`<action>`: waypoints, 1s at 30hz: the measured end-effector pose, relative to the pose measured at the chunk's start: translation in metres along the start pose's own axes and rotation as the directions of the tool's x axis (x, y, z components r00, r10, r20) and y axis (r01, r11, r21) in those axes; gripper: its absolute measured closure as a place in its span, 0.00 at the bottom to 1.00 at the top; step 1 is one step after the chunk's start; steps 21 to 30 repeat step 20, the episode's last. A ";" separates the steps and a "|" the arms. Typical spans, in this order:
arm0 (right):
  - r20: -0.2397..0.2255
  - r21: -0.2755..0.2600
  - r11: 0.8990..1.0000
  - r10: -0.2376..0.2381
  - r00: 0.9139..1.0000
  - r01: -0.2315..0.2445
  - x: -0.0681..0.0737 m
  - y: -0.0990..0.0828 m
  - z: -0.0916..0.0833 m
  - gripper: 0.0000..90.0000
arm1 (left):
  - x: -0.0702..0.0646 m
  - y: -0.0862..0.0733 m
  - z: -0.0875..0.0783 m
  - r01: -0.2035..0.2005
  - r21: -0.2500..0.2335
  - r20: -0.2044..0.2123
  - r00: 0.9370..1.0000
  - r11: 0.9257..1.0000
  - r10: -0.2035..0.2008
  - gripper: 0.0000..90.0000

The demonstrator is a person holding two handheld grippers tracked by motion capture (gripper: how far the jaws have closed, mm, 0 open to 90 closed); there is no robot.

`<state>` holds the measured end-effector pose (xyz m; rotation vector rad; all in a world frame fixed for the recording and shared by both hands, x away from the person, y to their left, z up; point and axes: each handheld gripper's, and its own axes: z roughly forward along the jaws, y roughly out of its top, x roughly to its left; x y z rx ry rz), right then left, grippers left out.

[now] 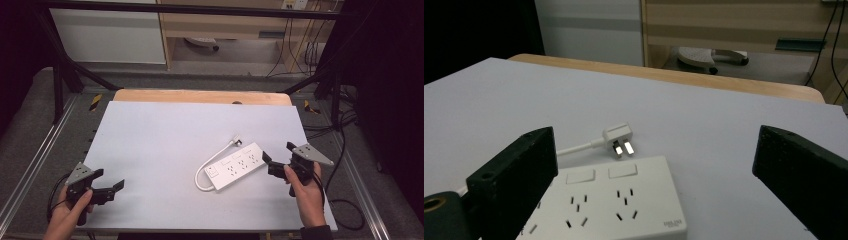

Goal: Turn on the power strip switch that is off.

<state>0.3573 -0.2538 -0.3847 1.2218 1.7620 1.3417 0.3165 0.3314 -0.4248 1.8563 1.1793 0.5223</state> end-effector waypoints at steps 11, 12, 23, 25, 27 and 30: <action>0.039 0.086 0.996 -0.006 0.999 0.002 -0.021 -0.036 -0.010 0.05 | -0.001 0.000 0.000 -0.007 0.002 0.002 1.000 1.000 0.007 0.10; 0.046 0.095 0.995 -0.003 0.999 -0.001 -0.022 -0.040 -0.010 0.05 | -0.001 0.000 0.001 -0.008 0.003 0.003 1.000 1.000 0.008 0.10; 0.066 0.211 0.977 0.018 0.998 -0.031 -0.034 -0.065 -0.012 0.05 | -0.001 0.000 0.001 -0.011 0.003 0.005 1.000 1.000 0.011 0.10; 0.066 0.211 0.977 0.018 0.998 -0.031 -0.034 -0.065 -0.012 0.05 | -0.001 0.000 0.001 -0.011 0.003 0.005 1.000 1.000 0.011 0.10; 0.066 0.211 0.977 0.018 0.998 -0.031 -0.034 -0.065 -0.012 0.05 | -0.001 0.000 0.001 -0.011 0.003 0.005 1.000 1.000 0.011 0.10; 0.066 0.211 0.977 0.018 0.998 -0.031 -0.034 -0.065 -0.012 0.05 | -0.001 0.000 0.001 -0.011 0.003 0.005 1.000 1.000 0.011 0.10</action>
